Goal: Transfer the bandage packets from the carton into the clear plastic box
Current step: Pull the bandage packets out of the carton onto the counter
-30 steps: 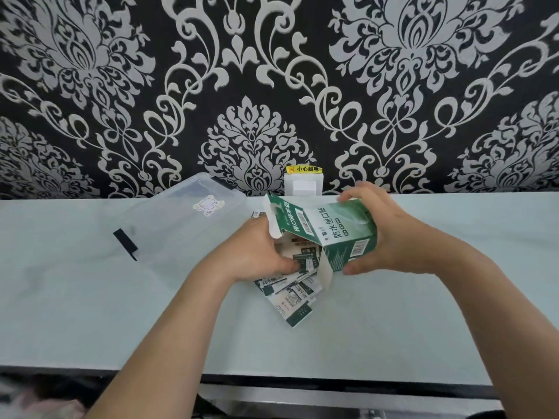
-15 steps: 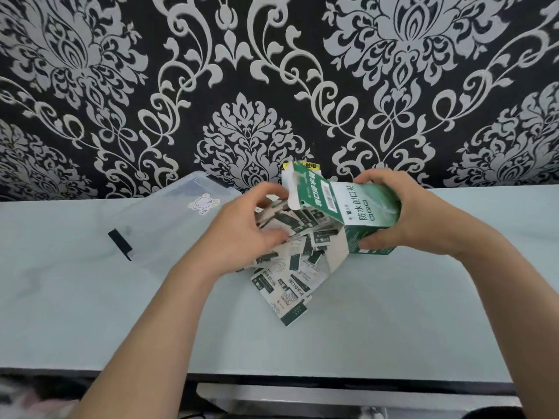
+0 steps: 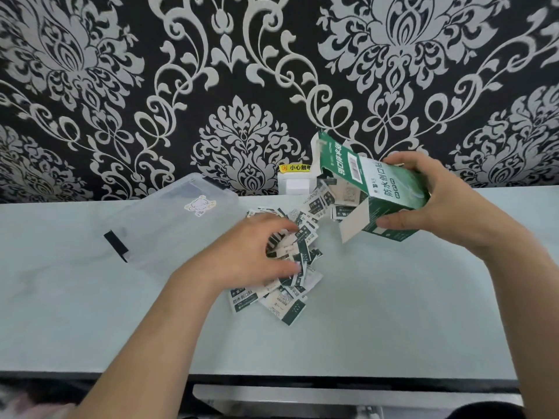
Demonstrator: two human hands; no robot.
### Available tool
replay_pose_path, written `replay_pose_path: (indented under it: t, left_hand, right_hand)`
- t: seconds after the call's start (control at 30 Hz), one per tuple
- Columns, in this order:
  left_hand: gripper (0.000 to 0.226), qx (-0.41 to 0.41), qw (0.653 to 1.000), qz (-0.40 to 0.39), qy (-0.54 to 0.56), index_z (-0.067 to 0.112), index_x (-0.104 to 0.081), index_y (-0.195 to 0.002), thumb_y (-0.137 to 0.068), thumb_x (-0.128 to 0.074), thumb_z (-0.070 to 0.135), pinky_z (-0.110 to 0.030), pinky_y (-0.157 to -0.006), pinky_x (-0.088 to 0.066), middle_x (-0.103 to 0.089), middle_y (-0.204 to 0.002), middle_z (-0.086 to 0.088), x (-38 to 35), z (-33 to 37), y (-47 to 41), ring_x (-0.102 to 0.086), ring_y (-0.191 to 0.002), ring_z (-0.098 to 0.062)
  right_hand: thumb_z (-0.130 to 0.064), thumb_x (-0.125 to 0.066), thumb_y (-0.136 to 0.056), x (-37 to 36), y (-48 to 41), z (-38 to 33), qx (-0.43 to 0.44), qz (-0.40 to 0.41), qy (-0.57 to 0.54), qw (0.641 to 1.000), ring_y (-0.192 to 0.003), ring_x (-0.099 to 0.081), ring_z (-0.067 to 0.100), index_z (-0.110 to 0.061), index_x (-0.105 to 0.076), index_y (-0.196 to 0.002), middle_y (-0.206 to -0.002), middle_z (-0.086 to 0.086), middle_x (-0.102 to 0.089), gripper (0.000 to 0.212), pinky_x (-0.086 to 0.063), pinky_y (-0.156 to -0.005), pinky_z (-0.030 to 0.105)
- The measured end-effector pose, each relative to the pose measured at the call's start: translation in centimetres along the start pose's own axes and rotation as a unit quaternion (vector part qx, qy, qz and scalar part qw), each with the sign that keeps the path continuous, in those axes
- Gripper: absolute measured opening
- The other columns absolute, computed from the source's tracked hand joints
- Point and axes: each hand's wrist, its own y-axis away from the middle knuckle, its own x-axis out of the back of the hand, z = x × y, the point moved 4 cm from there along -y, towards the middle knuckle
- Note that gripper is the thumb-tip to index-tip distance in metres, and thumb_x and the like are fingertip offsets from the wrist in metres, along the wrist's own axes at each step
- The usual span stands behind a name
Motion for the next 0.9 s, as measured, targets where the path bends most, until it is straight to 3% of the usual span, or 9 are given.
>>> replay_pose_path:
  t: [0.07, 0.17, 0.27, 0.37, 0.53, 0.6, 0.67, 0.8, 0.9]
  left_hand:
    - [0.082, 0.018, 0.996, -0.065, -0.058, 0.042, -0.034, -0.142, -0.072, -0.078, 0.047, -0.036, -0.116, -0.025, -0.027, -0.153, 0.01, -1.3, -0.5, 0.0, -0.023, -0.14, -0.013]
    - [0.08, 0.033, 0.996, -0.061, -0.06, 0.039, -0.034, -0.144, -0.077, -0.076, 0.041, -0.03, -0.116, -0.018, -0.016, -0.158, 0.007, -1.3, -0.9, -0.2, -0.012, -0.144, -0.012]
    - [0.061, 0.027, 0.999, -0.013, -0.025, 0.032, -0.049, -0.135, -0.08, -0.072, 0.043, -0.024, -0.112, -0.024, -0.035, -0.151, 0.007, -0.3, -0.5, -0.2, -0.03, -0.138, -0.01]
    - [0.032, 0.039, 0.99, 0.099, 0.092, 0.035, -0.059, -0.118, -0.087, -0.067, 0.029, -0.026, -0.102, -0.039, -0.057, -0.123, 0.019, 1.4, -0.1, 0.1, -0.053, -0.114, -0.003]
    - [0.026, 0.072, 0.908, 0.122, 0.395, 0.035, -0.06, -0.118, -0.093, -0.06, 0.029, -0.036, -0.089, -0.055, -0.068, -0.109, 0.014, 1.3, 0.5, -0.3, -0.066, -0.101, -0.01]
    - [0.041, 0.08, 0.908, 0.11, 0.397, 0.038, -0.061, -0.116, -0.077, -0.073, 0.04, -0.041, -0.093, -0.052, -0.07, -0.11, 0.013, 0.7, 0.3, -0.2, -0.066, -0.103, -0.011]
    - [0.022, 0.076, 0.906, 0.123, 0.399, 0.042, -0.068, -0.099, -0.081, -0.073, 0.03, -0.037, -0.094, -0.05, -0.072, -0.101, 0.016, 0.5, 0.2, -0.2, -0.066, -0.1, -0.006]
    - [0.029, 0.058, 0.907, 0.154, 0.387, 0.032, -0.065, -0.078, -0.087, -0.066, 0.005, -0.011, -0.064, -0.05, -0.068, -0.069, 0.027, 0.4, 0.5, 0.3, -0.061, -0.068, 0.012]
    - [0.031, 0.087, 0.901, 0.199, 0.376, 0.029, -0.068, -0.078, -0.078, -0.072, -0.002, -0.023, -0.069, -0.05, -0.072, -0.075, 0.019, 1.2, -0.3, 0.6, -0.066, -0.076, 0.001]
  right_hand:
    - [-0.028, -0.09, -0.039, -0.2, 0.1, -0.4, 0.003, -0.006, -0.042, 0.999, -0.108, -0.058, 0.016, -0.048, -0.054, -0.115, -0.122, -0.006, -0.052, 0.086, -0.056, -0.08, 0.033]
    - [-0.024, -0.087, -0.04, -0.6, 0.3, -1.3, 0.02, -0.015, -0.091, 0.996, -0.105, -0.06, 0.015, -0.043, -0.056, -0.117, -0.114, -0.007, -0.054, 0.086, -0.057, -0.079, 0.031]
    - [-0.029, -0.088, -0.041, -1.1, 0.2, -1.6, 0.023, -0.018, -0.034, 0.999, -0.106, -0.056, 0.011, -0.046, -0.054, -0.118, -0.117, -0.009, -0.051, 0.086, -0.056, -0.078, 0.027]
    - [-0.029, -0.093, -0.047, -1.7, -0.1, -1.9, 0.027, -0.007, 0.046, 0.999, -0.11, -0.05, 0.008, -0.049, -0.052, -0.121, -0.12, -0.011, -0.045, 0.087, -0.053, -0.088, 0.033]
    - [-0.023, -0.093, -0.054, -3.0, -0.1, -4.0, 0.077, -0.021, 0.137, 0.987, -0.103, -0.04, -0.012, -0.043, -0.047, -0.131, -0.114, -0.02, -0.038, 0.091, -0.042, -0.088, 0.018]
    - [-0.025, -0.092, -0.056, -3.7, -0.1, -4.9, 0.094, -0.03, 0.184, 0.978, -0.105, -0.041, -0.002, -0.042, -0.044, -0.135, -0.12, -0.016, -0.035, 0.094, -0.035, -0.088, 0.014]
    - [-0.029, -0.091, -0.058, -4.5, -0.1, -5.9, 0.113, -0.034, 0.23, 0.966, -0.108, -0.04, 0.004, -0.042, -0.04, -0.138, -0.123, -0.016, -0.032, 0.095, -0.034, -0.09, 0.016]
    - [-0.034, -0.089, -0.061, -5.8, 0.1, -7.4, 0.153, -0.03, 0.274, 0.949, -0.11, -0.039, 0.002, -0.04, -0.036, -0.142, -0.123, -0.02, -0.029, 0.097, -0.04, -0.096, 0.025]
    - [-0.033, -0.089, -0.061, -5.7, 0.2, -7.7, 0.166, -0.006, 0.276, 0.947, -0.111, -0.039, 0.004, -0.037, -0.038, -0.143, -0.123, -0.019, -0.029, 0.097, -0.041, -0.096, 0.028]
